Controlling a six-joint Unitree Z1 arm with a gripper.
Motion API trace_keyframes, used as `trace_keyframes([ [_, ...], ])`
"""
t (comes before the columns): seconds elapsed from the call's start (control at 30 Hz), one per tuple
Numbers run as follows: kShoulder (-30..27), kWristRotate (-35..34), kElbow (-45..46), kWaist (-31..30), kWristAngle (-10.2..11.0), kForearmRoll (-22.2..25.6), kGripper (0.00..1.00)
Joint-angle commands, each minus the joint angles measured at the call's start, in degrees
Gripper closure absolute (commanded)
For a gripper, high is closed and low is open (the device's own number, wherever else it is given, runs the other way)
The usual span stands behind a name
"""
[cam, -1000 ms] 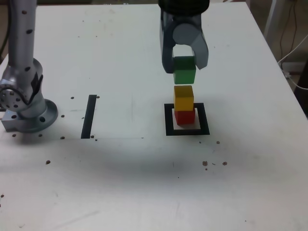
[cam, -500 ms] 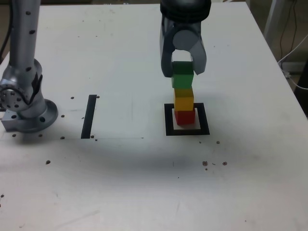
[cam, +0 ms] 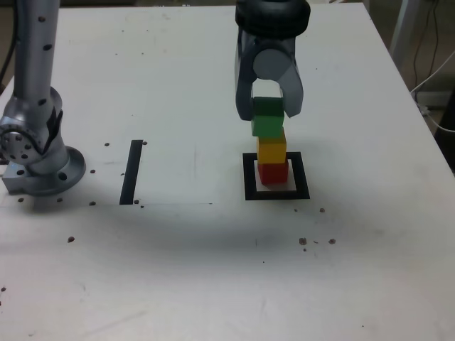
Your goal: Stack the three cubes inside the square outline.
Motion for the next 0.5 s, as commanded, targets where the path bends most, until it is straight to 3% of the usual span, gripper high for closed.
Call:
trace_keyframes([
  [0.0,0.29,0.12,-0.08,0.07,-0.05,0.13,0.91],
  [0.23,0.97,0.07,-0.42,0.11,0.04,0.4,0.76],
  [0.47,1.43,0.06,-1.18,0.4,0.48,0.05,0.72],
])
